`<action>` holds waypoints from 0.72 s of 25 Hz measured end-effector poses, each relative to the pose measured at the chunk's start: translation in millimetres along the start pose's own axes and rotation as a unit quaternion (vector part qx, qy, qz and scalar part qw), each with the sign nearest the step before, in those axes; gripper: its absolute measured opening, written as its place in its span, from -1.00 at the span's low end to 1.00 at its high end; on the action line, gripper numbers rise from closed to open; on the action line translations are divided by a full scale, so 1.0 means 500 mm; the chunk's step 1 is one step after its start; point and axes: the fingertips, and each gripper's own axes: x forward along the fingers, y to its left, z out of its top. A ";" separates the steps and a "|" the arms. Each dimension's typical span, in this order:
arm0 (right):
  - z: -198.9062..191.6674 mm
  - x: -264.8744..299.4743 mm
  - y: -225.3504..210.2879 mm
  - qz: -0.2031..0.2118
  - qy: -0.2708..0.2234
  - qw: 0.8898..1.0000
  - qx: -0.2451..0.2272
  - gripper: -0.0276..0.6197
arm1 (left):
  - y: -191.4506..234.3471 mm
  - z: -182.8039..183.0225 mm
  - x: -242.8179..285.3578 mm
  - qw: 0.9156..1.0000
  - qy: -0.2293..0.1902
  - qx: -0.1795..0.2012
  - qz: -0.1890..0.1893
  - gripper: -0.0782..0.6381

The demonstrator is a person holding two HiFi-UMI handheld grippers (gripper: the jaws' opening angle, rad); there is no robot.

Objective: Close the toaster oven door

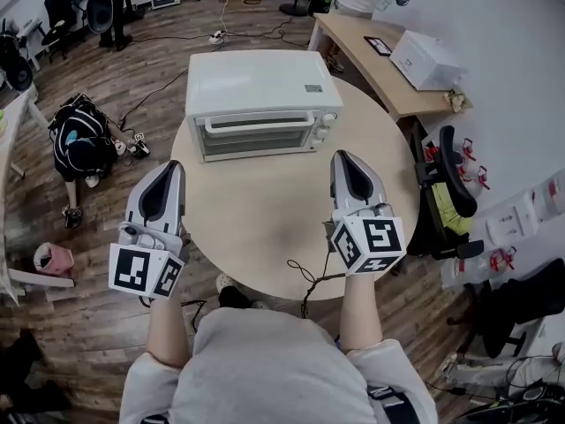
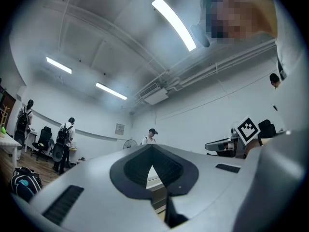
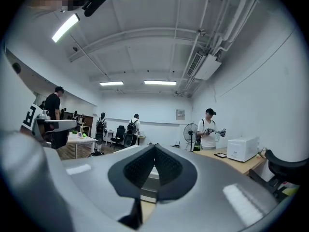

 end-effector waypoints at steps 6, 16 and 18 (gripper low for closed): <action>0.029 -0.053 -0.012 0.000 -0.021 1.000 0.004 -0.88 | -0.037 0.008 -0.012 1.000 -0.003 0.005 0.000 -0.76; 0.038 -0.119 -0.036 -0.007 -0.032 0.999 0.007 -0.88 | -0.085 0.028 -0.031 1.000 -0.009 0.011 0.003 -0.76; 0.038 -0.128 -0.040 -0.005 -0.034 0.999 0.006 -0.88 | -0.095 0.029 -0.030 1.000 -0.009 0.011 0.003 -0.76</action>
